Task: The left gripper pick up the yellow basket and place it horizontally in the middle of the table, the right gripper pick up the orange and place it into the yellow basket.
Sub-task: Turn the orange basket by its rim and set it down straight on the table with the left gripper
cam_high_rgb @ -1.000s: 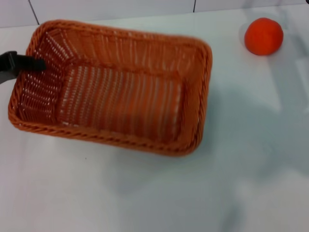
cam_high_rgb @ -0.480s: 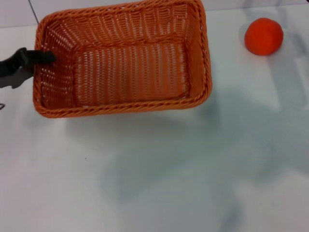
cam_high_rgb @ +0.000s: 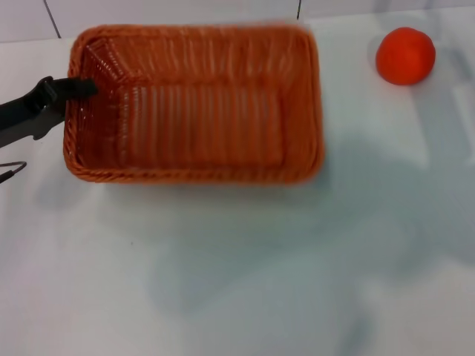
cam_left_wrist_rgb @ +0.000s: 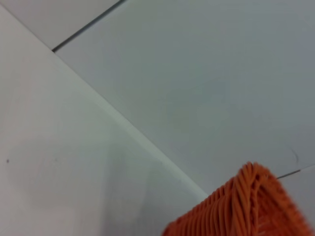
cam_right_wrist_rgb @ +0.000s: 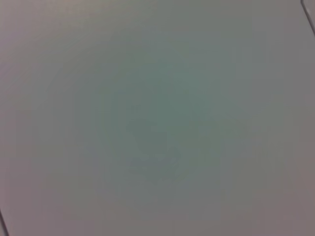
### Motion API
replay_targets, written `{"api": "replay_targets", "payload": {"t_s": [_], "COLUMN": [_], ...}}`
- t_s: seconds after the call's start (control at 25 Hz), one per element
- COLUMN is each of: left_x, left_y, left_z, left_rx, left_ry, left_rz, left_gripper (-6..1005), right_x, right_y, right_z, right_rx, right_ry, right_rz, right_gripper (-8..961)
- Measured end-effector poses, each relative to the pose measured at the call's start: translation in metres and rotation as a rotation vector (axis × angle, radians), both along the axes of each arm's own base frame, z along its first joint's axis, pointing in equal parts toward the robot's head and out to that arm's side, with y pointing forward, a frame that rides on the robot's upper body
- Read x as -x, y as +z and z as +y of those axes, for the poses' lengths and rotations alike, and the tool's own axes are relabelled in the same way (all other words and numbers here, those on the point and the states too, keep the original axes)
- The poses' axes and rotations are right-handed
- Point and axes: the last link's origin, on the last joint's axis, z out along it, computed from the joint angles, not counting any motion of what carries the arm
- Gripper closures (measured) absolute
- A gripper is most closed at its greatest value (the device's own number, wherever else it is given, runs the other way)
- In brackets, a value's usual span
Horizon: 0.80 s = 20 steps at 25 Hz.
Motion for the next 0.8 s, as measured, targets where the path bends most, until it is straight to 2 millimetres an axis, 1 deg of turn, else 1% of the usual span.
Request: {"api": "replay_targets", "payload": {"t_s": [0.24,0.56,0.68,0.8], "left_x": [0.006,0.015,0.020,0.025], "left_y": [0.001,0.006,0.011,0.019], "left_z": [-0.006,-0.014,-0.016,-0.018], "left_rx": [-0.013,-0.023,-0.048,-0.118], "left_ry": [0.021,0.034,0.031,0.006], "left_rz": [-0.028,-0.032,-0.017,0.008], "left_gripper": [623,470,413,339], "right_x": [0.000,0.001,0.003,-0.002], "right_y": [0.000,0.000,0.000,0.005], "right_z": [0.001,0.002,0.003,0.007], "right_rx": [0.004,0.024,0.081,0.178], "right_ry": [-0.005,0.009,0.045,0.047], "right_rz": [0.010,-0.015,-0.068,-0.079], "right_gripper": [32,32,32,32]}}
